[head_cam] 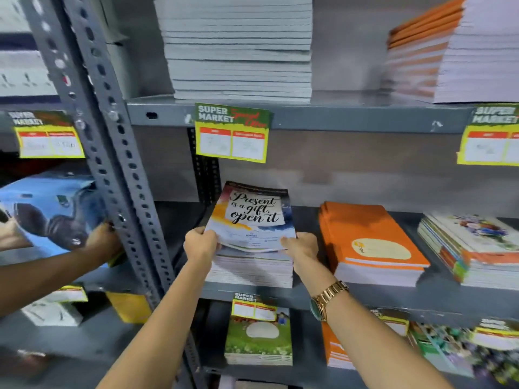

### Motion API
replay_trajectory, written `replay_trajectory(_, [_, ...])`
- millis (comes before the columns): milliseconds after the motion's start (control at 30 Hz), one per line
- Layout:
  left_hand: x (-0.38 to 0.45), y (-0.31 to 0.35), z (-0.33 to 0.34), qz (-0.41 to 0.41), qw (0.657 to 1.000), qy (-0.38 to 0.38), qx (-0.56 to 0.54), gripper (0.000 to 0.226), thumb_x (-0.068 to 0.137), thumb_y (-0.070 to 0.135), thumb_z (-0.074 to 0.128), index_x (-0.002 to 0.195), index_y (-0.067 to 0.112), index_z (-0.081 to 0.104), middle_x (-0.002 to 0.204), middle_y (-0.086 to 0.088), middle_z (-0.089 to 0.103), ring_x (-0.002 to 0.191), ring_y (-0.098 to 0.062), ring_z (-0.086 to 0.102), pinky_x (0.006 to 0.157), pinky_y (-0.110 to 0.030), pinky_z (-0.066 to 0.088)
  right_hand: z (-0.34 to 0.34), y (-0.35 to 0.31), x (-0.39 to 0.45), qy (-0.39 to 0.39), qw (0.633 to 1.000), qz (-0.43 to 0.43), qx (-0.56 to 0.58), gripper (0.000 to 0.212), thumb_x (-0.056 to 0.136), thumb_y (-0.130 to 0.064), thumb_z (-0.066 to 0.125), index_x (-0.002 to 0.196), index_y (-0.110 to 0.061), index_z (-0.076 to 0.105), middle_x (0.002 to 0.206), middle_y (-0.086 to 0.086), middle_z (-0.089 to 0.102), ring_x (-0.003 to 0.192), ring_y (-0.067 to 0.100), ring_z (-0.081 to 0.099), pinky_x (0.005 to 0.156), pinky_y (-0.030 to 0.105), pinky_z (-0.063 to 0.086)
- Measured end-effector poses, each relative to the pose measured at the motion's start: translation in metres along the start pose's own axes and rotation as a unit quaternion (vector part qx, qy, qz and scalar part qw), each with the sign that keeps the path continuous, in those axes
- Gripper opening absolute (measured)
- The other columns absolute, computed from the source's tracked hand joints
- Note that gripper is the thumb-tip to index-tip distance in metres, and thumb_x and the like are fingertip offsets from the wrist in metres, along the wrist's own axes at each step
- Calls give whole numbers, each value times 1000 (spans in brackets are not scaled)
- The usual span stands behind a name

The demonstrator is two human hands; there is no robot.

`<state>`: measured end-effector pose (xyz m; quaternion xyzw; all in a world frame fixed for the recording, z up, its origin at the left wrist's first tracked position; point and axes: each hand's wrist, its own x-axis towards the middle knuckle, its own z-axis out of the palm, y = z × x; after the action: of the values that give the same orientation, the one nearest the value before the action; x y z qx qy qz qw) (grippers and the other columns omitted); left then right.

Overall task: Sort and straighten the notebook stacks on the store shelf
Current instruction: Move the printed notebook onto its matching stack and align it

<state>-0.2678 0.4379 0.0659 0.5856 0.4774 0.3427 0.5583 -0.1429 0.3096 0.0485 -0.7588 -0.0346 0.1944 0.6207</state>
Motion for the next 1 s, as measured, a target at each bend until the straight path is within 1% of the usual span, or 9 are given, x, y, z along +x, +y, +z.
replay_trajectory(167, [12, -10, -5, -3, 999, 26, 39, 27, 78, -2, 46, 56, 11, 40, 51, -9, 44, 45, -22, 41, 49, -30, 35, 3, -3, -3, 4, 992, -27, -120, 20, 77, -13, 76, 87, -1, 65, 93, 15, 73, 53, 20, 66, 49, 26, 55])
replay_trajectory(233, [12, -10, -5, 22, 993, 45, 105, 18, 75, 4, 50, 59, 7, 45, 56, -13, 42, 51, -24, 44, 55, -33, 36, 3, -8, -4, -6, 980, -44, -193, 20, 77, -13, 74, 86, -2, 59, 97, 15, 70, 52, 18, 61, 46, 25, 50])
replay_trajectory(300, [7, -10, -4, 44, 974, 61, 215, 15, 77, 10, 54, 80, -4, 60, 81, -24, 56, 62, -34, 57, 58, -35, 42, 3, -13, -9, -7, 955, -70, -288, 28, 76, -15, 72, 97, -5, 55, 111, 14, 62, 77, 24, 63, 57, 30, 50])
replay_trajectory(367, [1, -10, -3, 90, 941, 74, 319, 22, 78, 13, 57, 93, -3, 59, 111, -23, 51, 62, -34, 54, 55, -32, 38, 7, -13, -15, 19, 902, -112, -416, 50, 77, -20, 70, 120, -7, 48, 128, 14, 47, 110, 30, 52, 75, 35, 49])
replay_trajectory(467, [-1, -12, -1, 234, 880, 61, 409, 22, 78, 9, 56, 98, 0, 59, 117, -17, 52, 81, -32, 55, 58, -34, 42, 13, -10, -24, 62, 807, -260, -527, 52, 81, -19, 65, 128, -6, 45, 135, 14, 41, 121, 32, 39, 95, 41, 44])
replay_trajectory(533, [3, -18, 0, 314, 827, 14, 466, 26, 80, 9, 49, 101, 3, 63, 112, -13, 58, 100, -31, 54, 73, -40, 46, 15, -5, -23, 40, 768, -349, -536, 43, 85, -12, 57, 126, -6, 48, 135, 12, 45, 122, 30, 41, 101, 41, 38])
replay_trajectory(667, [13, -33, -4, 368, 807, -89, 452, 36, 89, 12, 42, 121, 7, 58, 125, -11, 59, 116, -29, 51, 100, -40, 39, 9, 8, -14, -80, 770, -365, -517, 44, 99, -20, 39, 140, -5, 36, 150, 12, 34, 138, 27, 30, 115, 35, 25])
replay_trajectory(767, [21, -40, -9, 391, 780, -136, 469, 41, 94, 17, 37, 134, 9, 45, 143, -9, 46, 135, -22, 37, 114, -38, 25, 3, 21, -7, -126, 753, -359, -537, 50, 102, -29, 25, 147, -8, 21, 157, 10, 20, 146, 21, 16, 119, 31, 11])
replay_trajectory(1000, [23, -51, -15, 397, 742, -171, 513, 55, 98, 42, 22, 146, 15, 20, 157, -3, 22, 146, -16, 11, 119, -35, 7, -4, 35, -2, -125, 743, -392, -529, 59, 100, -42, 26, 149, -10, 13, 159, 6, 15, 147, 17, 11, 118, 26, 5])
